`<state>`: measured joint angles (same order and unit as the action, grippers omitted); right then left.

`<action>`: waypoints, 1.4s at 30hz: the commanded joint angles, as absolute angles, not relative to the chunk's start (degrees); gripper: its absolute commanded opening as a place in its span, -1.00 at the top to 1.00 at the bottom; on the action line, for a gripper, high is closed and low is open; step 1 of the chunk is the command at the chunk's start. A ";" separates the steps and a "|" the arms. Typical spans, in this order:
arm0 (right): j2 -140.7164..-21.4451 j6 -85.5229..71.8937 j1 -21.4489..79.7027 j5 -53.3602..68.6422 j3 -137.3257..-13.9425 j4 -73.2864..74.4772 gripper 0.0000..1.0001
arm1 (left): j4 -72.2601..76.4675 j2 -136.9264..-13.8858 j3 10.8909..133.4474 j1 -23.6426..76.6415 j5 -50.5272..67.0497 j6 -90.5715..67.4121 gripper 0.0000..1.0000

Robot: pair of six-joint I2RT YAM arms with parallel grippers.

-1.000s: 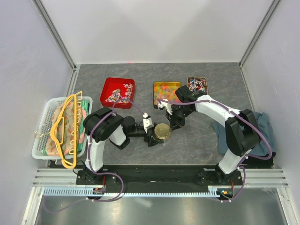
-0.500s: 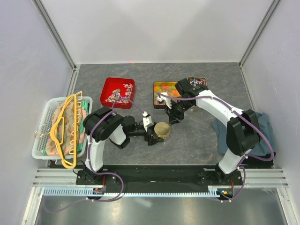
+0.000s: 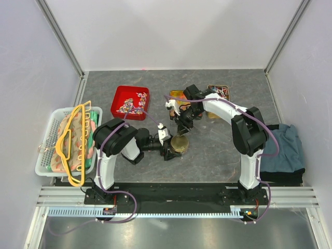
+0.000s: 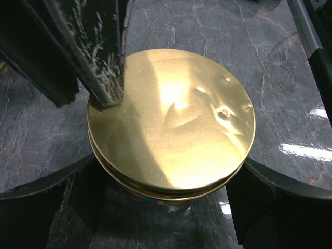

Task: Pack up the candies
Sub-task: Screw the bottle lid onto the packing bottle.

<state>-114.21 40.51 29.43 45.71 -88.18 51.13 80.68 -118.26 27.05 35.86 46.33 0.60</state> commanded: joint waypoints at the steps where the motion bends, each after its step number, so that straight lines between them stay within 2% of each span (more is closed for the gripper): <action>1: -114.26 42.10 30.41 50.45 -90.35 52.29 0.26 | 94.92 -120.06 26.89 35.60 43.42 -0.17 -0.76; 18: -111.10 45.96 29.09 48.43 -83.76 56.42 0.67 | 94.57 -119.71 26.72 35.60 42.45 -0.26 -0.76; 35: -103.28 48.52 28.48 47.46 -74.19 59.41 0.73 | 94.13 -119.62 26.89 35.42 41.92 -0.88 -0.76; 42: -100.72 47.99 28.04 45.97 -76.28 59.33 0.73 | 94.13 -119.53 26.98 35.42 42.10 -0.79 -0.76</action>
